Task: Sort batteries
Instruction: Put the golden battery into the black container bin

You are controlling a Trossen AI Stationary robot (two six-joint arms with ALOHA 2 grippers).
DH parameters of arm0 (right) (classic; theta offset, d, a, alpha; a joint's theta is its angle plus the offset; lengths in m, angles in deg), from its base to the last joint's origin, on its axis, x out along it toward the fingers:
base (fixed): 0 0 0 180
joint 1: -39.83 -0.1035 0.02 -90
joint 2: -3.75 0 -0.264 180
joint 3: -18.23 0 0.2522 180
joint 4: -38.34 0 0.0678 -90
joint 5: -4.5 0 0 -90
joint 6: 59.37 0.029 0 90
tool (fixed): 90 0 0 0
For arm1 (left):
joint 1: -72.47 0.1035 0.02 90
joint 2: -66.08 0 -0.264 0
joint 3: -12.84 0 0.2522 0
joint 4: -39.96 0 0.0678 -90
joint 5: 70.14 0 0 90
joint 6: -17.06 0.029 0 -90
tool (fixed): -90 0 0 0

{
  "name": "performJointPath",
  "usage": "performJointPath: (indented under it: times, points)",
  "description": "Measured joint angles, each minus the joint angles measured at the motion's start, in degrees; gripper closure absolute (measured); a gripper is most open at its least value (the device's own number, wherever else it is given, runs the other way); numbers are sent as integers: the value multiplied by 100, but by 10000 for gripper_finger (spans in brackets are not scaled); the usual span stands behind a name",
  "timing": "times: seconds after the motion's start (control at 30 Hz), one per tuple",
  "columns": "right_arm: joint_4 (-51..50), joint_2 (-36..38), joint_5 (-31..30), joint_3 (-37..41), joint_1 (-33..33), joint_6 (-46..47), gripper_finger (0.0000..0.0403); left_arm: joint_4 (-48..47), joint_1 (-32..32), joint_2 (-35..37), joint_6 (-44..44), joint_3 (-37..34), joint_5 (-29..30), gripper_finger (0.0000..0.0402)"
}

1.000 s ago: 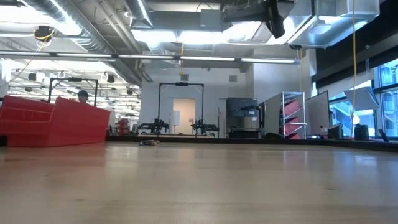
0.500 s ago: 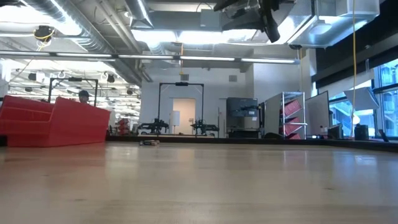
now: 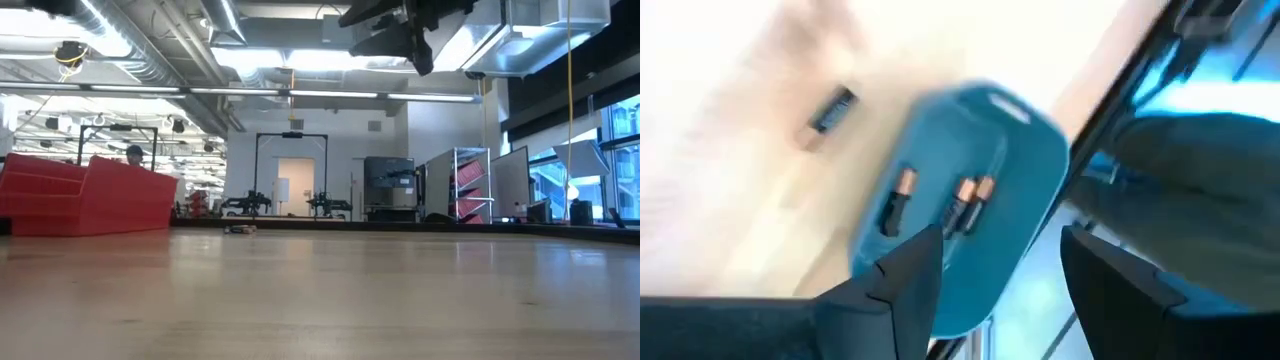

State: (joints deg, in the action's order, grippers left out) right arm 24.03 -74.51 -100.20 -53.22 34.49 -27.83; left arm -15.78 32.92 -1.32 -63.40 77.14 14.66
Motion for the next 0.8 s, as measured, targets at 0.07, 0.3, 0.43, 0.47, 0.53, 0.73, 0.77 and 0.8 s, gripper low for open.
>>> performJointPath:
  times: [0.07, 0.3, 0.43, 0.47, 0.53, 0.73, 0.77, 0.8]
  points:
    - [-81, 0, 168, 0, 65, -59, 198, -610, 310, 258, 131, 173, 1, 211]
    - [-603, 0, 286, 0, 50, -276, 198, -2971, 1702, 182, 1723, 775, -270, 264]
    - [-905, 0, 480, 0, 50, -303, 198, -3172, 2138, -259, 2945, 775, -619, 298]
    - [-956, 0, 531, 0, 50, -306, 198, -3145, 2178, -389, 3237, 775, -620, 304]
    - [-1060, 0, 577, 0, 50, -304, 198, -2926, 2213, -635, 3767, 775, -514, 313]
    - [-1185, 0, 836, 0, 50, -290, 198, -1847, 2210, -1220, 5092, 642, -192, 286]
    - [-1190, -2, 876, 0, 48, -270, 198, -1784, 2210, -1282, 5104, 532, -183, 273]
    - [-1194, -1, 917, 0, 48, -209, 198, -1788, 2210, -1331, 5100, 399, -172, 257]
